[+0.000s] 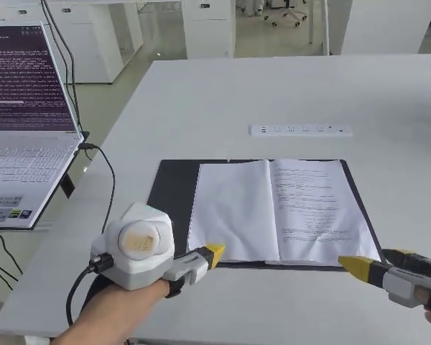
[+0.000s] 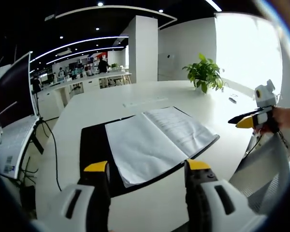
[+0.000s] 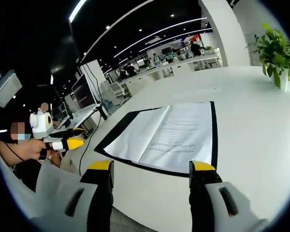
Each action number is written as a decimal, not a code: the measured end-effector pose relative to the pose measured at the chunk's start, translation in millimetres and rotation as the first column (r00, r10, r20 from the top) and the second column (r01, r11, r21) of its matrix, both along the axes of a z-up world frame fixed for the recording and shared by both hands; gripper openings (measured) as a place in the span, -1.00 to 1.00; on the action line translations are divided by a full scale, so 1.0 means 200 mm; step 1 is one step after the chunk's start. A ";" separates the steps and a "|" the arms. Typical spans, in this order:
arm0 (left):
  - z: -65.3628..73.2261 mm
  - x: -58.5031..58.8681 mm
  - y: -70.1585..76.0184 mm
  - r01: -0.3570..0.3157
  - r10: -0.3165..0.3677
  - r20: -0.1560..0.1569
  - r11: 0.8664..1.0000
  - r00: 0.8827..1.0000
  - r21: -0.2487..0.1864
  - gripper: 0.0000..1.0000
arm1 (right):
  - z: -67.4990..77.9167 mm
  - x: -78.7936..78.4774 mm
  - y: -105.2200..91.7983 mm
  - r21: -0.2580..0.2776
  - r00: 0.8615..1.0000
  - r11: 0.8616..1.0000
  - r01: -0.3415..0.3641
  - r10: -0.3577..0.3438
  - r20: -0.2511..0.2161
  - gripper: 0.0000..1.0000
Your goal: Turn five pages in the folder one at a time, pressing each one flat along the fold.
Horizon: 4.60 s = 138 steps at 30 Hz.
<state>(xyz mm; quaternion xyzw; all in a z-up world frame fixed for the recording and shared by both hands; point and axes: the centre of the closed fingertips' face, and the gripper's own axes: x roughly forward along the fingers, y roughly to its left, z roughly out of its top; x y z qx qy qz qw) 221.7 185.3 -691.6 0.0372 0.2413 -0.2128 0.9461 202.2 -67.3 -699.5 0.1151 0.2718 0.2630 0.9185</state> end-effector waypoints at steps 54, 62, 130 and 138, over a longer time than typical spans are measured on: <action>-0.10 0.13 -0.38 0.142 -0.141 -0.028 0.990 0.990 0.021 0.59 | -0.07 0.06 -0.14 -0.020 0.997 0.998 0.066 -0.066 0.044 0.46; -0.18 0.22 -0.59 0.227 -0.225 -0.049 0.973 0.973 0.033 0.57 | -0.08 0.07 -0.17 -0.013 0.996 0.997 0.082 -0.082 0.042 0.44; -0.59 0.44 -1.15 0.291 -0.289 -0.033 0.954 0.957 0.068 -0.46 | -0.23 0.13 -0.22 0.035 0.993 0.992 0.119 -0.119 -0.019 0.25; -0.59 0.46 -1.13 0.279 -0.278 -0.023 0.956 0.960 0.092 -0.66 | -0.24 0.13 -0.22 0.040 0.993 0.992 0.117 -0.116 -0.026 0.25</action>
